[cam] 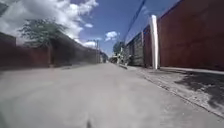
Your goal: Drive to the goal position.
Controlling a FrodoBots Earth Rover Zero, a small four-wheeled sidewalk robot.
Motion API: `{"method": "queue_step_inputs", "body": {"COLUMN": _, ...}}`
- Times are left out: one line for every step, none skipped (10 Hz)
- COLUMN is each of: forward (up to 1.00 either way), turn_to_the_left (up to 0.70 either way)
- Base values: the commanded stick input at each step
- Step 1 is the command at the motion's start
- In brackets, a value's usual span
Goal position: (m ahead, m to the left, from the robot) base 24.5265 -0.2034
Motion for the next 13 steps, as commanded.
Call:
{"method": "queue_step_inputs", "body": {"forward": 1.0, "turn_to_the_left": 0.0}}
{"method": "queue_step_inputs", "body": {"forward": 1.0, "turn_to_the_left": 0.0}}
{"method": "queue_step_inputs", "body": {"forward": 1.0, "turn_to_the_left": 0.0}}
{"method": "queue_step_inputs", "body": {"forward": 1.0, "turn_to_the_left": 0.0}}
{"method": "queue_step_inputs", "body": {"forward": 1.0, "turn_to_the_left": 0.0}}
{"method": "queue_step_inputs", "body": {"forward": 1.0, "turn_to_the_left": 0.0}}
{"method": "queue_step_inputs", "body": {"forward": 1.0, "turn_to_the_left": 0.0}}
{"method": "queue_step_inputs", "body": {"forward": 1.0, "turn_to_the_left": 0.02}}
{"method": "queue_step_inputs", "body": {"forward": 1.0, "turn_to_the_left": 0.0}}
{"method": "queue_step_inputs", "body": {"forward": 1.0, "turn_to_the_left": 0.0}}
{"method": "queue_step_inputs", "body": {"forward": 1.0, "turn_to_the_left": 0.0}}
{"method": "queue_step_inputs", "body": {"forward": 1.0, "turn_to_the_left": 0.0}}
{"method": "queue_step_inputs", "body": {"forward": 1.0, "turn_to_the_left": 0.0}}
